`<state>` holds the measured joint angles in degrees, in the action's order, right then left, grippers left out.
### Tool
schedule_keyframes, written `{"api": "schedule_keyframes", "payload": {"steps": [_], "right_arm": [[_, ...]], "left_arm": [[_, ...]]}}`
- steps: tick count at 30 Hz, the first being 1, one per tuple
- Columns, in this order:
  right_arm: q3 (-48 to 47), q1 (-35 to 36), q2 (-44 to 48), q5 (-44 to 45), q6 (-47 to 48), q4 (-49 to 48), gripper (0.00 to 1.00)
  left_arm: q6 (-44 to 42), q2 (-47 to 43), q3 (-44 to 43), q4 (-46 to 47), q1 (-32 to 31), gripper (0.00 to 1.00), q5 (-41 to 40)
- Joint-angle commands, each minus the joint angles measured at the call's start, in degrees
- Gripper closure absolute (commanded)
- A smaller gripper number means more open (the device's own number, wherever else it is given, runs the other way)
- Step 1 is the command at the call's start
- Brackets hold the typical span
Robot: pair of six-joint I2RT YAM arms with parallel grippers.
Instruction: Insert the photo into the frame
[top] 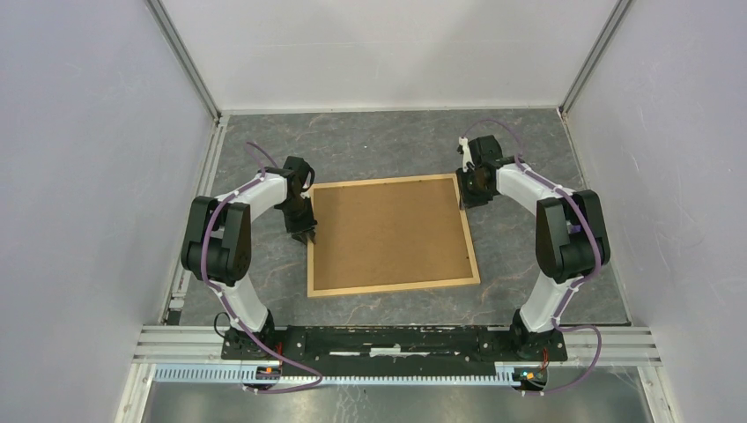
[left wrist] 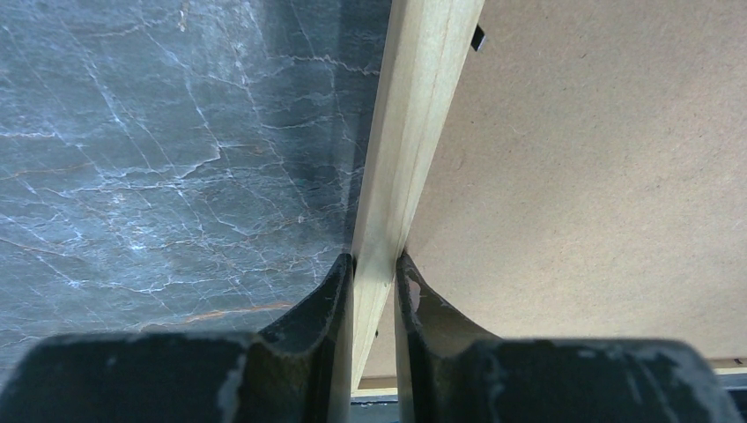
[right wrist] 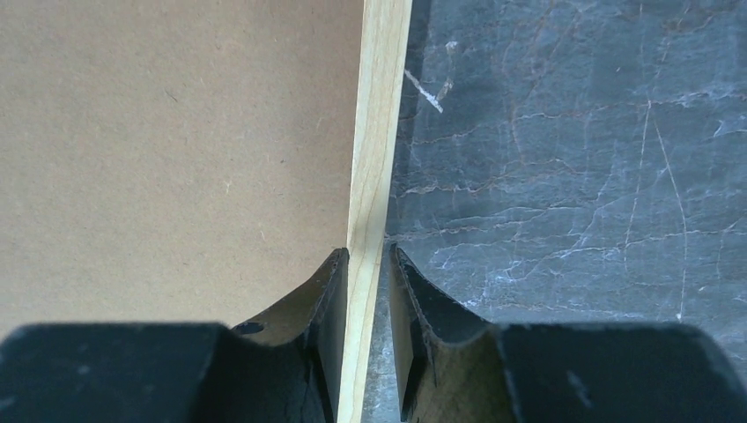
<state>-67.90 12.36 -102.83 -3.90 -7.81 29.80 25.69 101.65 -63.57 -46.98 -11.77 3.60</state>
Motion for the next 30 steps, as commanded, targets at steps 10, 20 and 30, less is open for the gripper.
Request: {"api": "schedule_keyframes", "payload": {"steps": [10, 20, 30], "right_arm": [[1.26, -0.11, 0.75, 0.80, 0.10, -1.28, 0.71], [2.45, -0.05, -0.38, 0.92, 0.02, -1.92, 0.71], [3.94, -0.02, -1.34, 1.81, -0.33, -3.02, 0.71]], "left_arm": [[-1.70, 1.08, 1.59, 3.61, 0.26, 0.98, -5.44], [-1.70, 0.96, 1.68, 3.61, 0.25, 0.98, -5.52], [-1.74, 0.92, 1.61, 3.72, 0.17, 0.98, -5.31]]}}
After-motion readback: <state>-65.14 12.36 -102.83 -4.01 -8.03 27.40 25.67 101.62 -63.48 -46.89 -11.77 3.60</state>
